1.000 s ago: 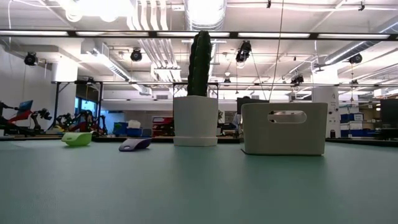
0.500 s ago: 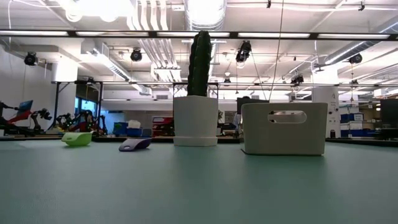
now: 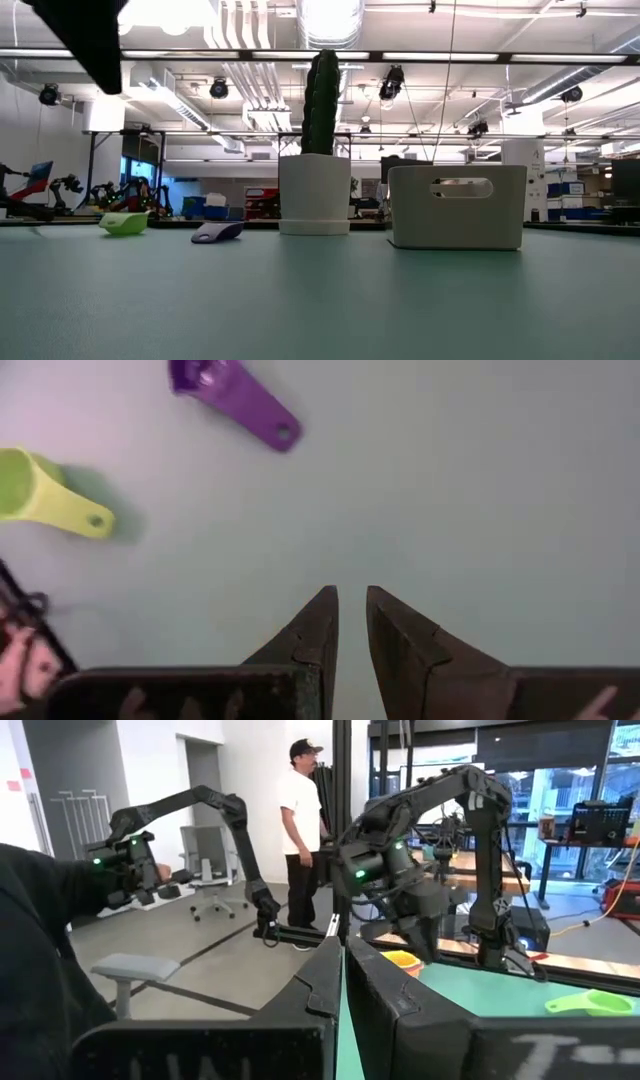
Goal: Nest measuring cups in basket
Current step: Stack the green measuring cup on the top of the yellow measuring cup
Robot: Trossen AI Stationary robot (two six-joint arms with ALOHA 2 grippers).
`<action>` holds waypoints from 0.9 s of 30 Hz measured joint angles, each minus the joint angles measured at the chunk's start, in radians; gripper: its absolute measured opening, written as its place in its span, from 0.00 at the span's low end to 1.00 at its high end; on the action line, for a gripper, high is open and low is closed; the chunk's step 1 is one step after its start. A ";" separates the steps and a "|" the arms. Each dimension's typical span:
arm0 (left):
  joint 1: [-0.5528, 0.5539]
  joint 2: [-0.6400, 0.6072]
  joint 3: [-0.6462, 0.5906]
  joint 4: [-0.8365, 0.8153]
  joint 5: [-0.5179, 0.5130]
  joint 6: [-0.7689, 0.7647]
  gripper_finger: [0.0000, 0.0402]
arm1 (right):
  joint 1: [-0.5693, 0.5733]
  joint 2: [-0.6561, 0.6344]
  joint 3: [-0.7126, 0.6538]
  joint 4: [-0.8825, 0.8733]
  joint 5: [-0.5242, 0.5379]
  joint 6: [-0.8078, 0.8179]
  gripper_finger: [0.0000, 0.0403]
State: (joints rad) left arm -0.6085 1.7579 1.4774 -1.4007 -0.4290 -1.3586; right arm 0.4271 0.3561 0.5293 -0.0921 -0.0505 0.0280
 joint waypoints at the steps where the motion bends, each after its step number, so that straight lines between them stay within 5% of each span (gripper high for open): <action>1: 0.016 -0.014 -0.009 -0.005 0.000 0.018 0.09 | 0.000 0.000 0.000 -0.001 0.000 0.000 0.02; 15: 0.354 -0.314 -0.350 0.055 -0.018 0.131 0.09 | 0.000 0.000 0.000 -0.008 -0.001 -0.002 0.02; 27: 0.876 -0.439 -0.557 0.290 -0.018 0.555 0.09 | 0.000 0.000 0.000 -0.016 -0.001 -0.002 0.02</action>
State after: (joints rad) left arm 0.2673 1.3191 0.9202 -1.1107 -0.4469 -0.8035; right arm 0.4274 0.3561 0.5293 -0.1079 -0.0513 0.0260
